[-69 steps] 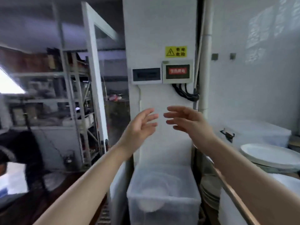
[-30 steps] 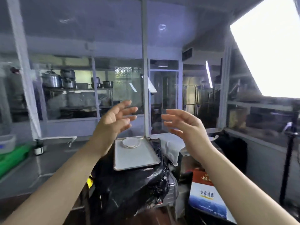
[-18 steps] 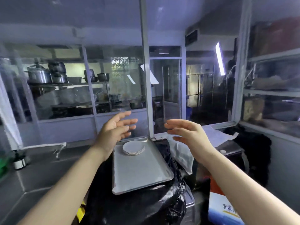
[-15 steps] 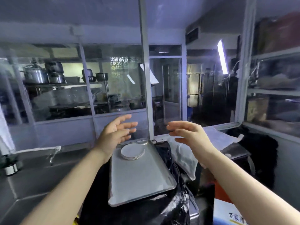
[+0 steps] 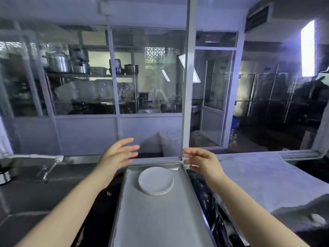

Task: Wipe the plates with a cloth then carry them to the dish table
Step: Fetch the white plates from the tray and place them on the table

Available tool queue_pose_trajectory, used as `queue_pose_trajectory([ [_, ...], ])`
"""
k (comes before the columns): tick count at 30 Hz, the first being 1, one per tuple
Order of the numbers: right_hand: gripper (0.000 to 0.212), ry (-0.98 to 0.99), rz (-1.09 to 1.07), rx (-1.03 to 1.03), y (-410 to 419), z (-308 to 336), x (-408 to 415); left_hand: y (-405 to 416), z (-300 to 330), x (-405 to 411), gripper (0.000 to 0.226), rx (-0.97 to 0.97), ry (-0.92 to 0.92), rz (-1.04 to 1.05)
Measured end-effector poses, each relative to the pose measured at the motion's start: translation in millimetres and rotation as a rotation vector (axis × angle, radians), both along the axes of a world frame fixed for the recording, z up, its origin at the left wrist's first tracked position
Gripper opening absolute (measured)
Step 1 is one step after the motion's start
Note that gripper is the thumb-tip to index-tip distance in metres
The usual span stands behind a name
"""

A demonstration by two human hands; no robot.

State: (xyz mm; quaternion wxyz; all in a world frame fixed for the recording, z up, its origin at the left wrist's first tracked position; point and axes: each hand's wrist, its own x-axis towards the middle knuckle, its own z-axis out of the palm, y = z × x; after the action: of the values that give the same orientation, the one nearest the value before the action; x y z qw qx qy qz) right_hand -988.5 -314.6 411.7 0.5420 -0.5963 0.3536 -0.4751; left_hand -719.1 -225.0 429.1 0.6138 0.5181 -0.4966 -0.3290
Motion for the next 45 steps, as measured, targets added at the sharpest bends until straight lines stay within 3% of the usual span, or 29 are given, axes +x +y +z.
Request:
queue_pose_trajectory([
  [11, 0.018, 0.114, -0.106, 0.193, -119, -105, 71, -135, -100, 79, 0.038, 0.277, 0.073, 0.008],
  [21, 0.042, 0.352, -0.05, 0.333, -210, -225, 101, -205, -226, 103, 0.045, 0.551, 0.043, 0.094],
  [27, 0.054, 0.408, 0.001, 0.353, -257, -274, 115, -242, -270, 104, 0.054, 0.613, -0.013, 0.161],
  [31, 0.06, 0.4, 0.003, 0.298, -281, -291, 126, -260, -285, 94, 0.051, 0.595, -0.035, 0.044],
  [35, 0.056, 0.39, -0.044, 0.247, -295, -306, 136, -276, -297, 88, 0.049, 0.562, -0.003, 0.131],
  [41, 0.051, 0.137, -0.223, 0.312, -286, -318, 151, -288, -312, 82, 0.05, 0.533, -0.051, 0.246],
  [45, 0.055, 0.043, -0.3, 0.349, -277, -319, 158, -292, -316, 64, 0.045, 0.501, 0.192, 0.369],
])
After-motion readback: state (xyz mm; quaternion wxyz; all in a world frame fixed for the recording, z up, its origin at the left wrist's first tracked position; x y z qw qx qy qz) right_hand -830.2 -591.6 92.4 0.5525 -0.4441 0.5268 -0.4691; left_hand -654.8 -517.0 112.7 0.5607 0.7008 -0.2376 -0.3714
